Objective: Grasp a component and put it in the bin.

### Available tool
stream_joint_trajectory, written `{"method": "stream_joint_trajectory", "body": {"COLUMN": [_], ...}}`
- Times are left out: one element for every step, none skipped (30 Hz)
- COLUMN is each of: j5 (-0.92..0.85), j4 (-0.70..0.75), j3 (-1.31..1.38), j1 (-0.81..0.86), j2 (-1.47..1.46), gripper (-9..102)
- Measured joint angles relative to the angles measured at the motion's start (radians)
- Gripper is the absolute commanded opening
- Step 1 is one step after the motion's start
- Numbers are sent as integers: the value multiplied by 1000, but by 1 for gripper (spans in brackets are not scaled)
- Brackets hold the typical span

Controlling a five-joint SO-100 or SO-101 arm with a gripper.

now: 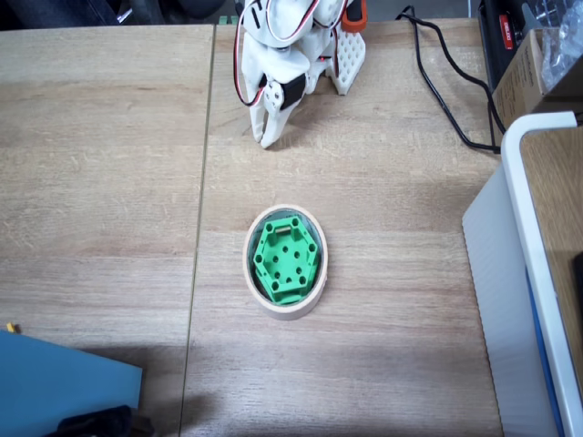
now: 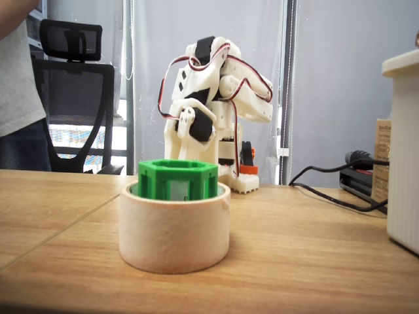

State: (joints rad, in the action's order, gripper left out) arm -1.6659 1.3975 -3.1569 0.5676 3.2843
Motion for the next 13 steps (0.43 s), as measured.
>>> {"method": "stream_joint_trajectory", "body": {"j5": [0,0,0,0,-3,-6,-9,-9,-9,-9,-9,-9,-9], "j4": [5,6,8,8,9,9,9,9,9,9,9,9,9], "j3": [9,14,14,15,15,15,15,15,15,15,15,15,15], "j1": [0,2,2,2,-3,-9,-15,-17,-15,-14,-14,-14,-14], "j2": [0,0,0,0,0,0,0,0,0,0,0,0,0], "gripper": [2,2,2,2,2,2,2,2,2,2,2,2,2]}}
